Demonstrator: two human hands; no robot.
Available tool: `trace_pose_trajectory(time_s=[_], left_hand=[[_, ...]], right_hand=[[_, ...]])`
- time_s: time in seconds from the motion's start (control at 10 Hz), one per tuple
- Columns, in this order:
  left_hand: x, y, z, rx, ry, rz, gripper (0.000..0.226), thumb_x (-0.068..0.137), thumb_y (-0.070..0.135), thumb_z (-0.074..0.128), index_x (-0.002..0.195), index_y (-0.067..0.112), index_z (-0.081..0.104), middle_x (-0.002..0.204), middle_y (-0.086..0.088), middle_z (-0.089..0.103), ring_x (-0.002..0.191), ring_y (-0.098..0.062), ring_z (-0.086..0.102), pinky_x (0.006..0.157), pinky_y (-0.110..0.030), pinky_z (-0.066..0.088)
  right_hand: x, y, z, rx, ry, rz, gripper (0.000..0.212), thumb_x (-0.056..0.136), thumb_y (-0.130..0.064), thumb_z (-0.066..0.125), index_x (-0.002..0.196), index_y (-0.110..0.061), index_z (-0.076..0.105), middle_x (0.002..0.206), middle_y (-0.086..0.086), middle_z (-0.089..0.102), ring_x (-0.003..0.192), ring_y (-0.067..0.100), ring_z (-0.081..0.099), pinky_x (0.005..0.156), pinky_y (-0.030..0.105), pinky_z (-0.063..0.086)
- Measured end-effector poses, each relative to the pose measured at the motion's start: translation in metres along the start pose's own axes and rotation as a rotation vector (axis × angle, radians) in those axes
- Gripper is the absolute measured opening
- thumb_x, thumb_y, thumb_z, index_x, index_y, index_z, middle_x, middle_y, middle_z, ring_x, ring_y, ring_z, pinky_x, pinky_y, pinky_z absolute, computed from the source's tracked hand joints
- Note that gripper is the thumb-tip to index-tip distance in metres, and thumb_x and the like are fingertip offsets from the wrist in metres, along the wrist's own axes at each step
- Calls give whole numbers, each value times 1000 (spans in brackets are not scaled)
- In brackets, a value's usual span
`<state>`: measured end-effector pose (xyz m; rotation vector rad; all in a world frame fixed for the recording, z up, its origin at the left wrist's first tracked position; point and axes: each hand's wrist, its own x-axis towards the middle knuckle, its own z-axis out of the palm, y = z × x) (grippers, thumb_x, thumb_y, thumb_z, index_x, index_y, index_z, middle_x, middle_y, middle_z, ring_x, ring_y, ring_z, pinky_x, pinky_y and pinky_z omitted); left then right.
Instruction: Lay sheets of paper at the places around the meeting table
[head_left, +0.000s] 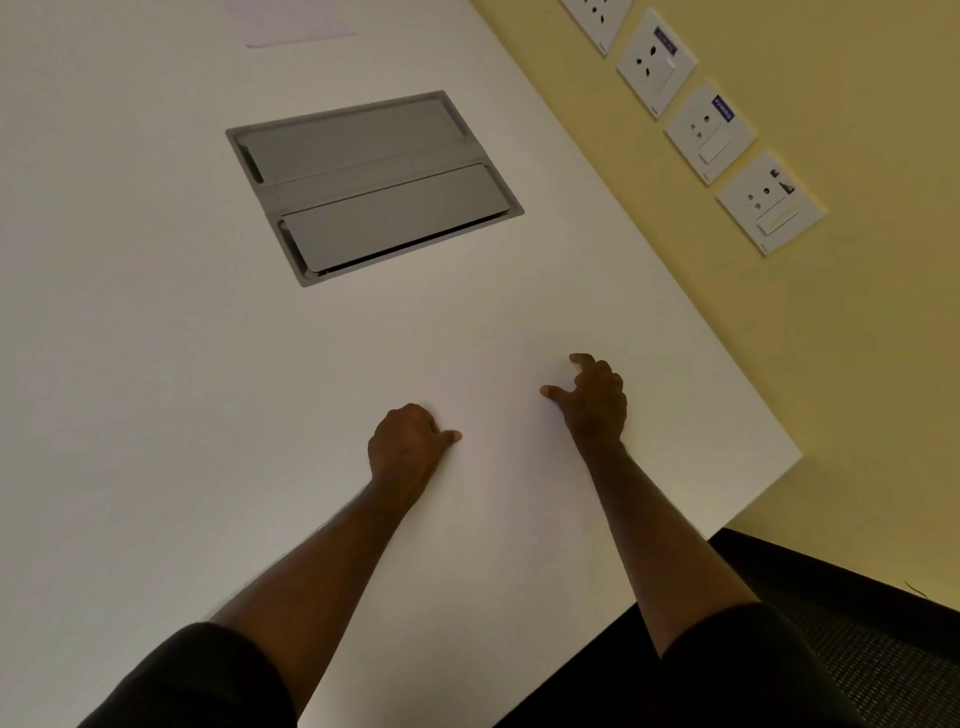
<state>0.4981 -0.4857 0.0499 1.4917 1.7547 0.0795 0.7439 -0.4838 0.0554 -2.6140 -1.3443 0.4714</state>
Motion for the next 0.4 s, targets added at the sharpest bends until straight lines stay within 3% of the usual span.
trace_pose_trajectory(time_s=[0.1,0.2,0.3,0.4], left_hand=[[-1,-1,0,-26,-19,7,42,81,54,73,68,15,64,69,-1,68,72,-23,67,64,-31,50],[-5,0,-9,-168,-33,4,48,88,54,64,64,13,70,57,-2,70,55,-20,70,65,-31,58],[-3,3,-32,-284,12,62,42,94,43,61,64,14,70,54,2,69,44,-13,66,63,-33,61],[-5,11,-65,-379,50,144,33,96,35,60,72,15,71,61,1,71,48,-14,67,62,-40,64]], right_hand=[[2,-3,-1,13,-6,12,71,79,-44,79,139,-21,50,127,9,59,123,30,51,101,45,47],[1,-7,-12,72,-14,39,70,78,-42,80,139,-22,50,124,7,62,122,28,53,102,44,47],[0,-16,-27,251,86,24,58,79,-38,79,130,-22,57,114,3,67,115,24,59,97,40,49],[-10,-35,-49,298,198,-56,43,85,-37,73,124,-22,61,110,2,67,110,23,60,94,39,51]])
